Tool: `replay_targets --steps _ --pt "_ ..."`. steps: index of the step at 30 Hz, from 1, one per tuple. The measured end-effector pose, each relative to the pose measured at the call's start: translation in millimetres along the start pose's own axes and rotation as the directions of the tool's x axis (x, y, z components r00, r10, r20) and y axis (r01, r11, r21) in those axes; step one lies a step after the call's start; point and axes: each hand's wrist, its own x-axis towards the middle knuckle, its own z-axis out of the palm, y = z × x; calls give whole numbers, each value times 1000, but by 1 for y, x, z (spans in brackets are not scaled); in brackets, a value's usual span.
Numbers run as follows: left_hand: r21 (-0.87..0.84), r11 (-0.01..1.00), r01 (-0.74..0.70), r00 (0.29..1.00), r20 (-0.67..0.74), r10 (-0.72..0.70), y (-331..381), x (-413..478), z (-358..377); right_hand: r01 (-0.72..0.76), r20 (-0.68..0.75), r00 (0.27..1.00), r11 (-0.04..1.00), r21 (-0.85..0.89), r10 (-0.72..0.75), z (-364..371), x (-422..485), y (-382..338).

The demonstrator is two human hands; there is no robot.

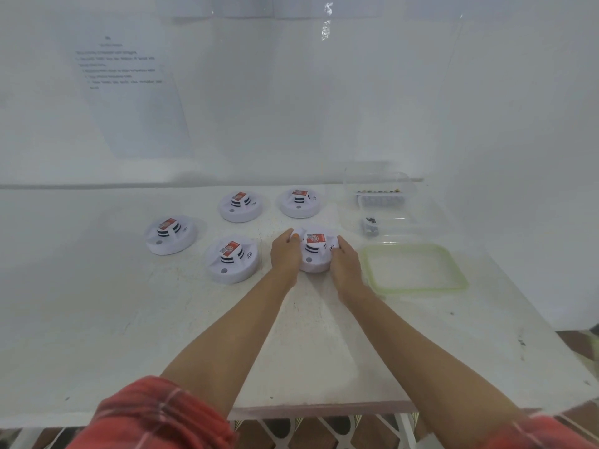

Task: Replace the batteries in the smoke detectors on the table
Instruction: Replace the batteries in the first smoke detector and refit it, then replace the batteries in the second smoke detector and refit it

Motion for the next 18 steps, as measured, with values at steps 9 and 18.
replay_targets --steps 9,18 --pt "262 965 -14 998 -51 28 1 -2 5 -3 6 1000 970 -242 5 -2 -4 -5" --pt "195 981 0 997 -70 14 9 -3 2 34 -9 999 955 -296 -38 2 -6 -13"
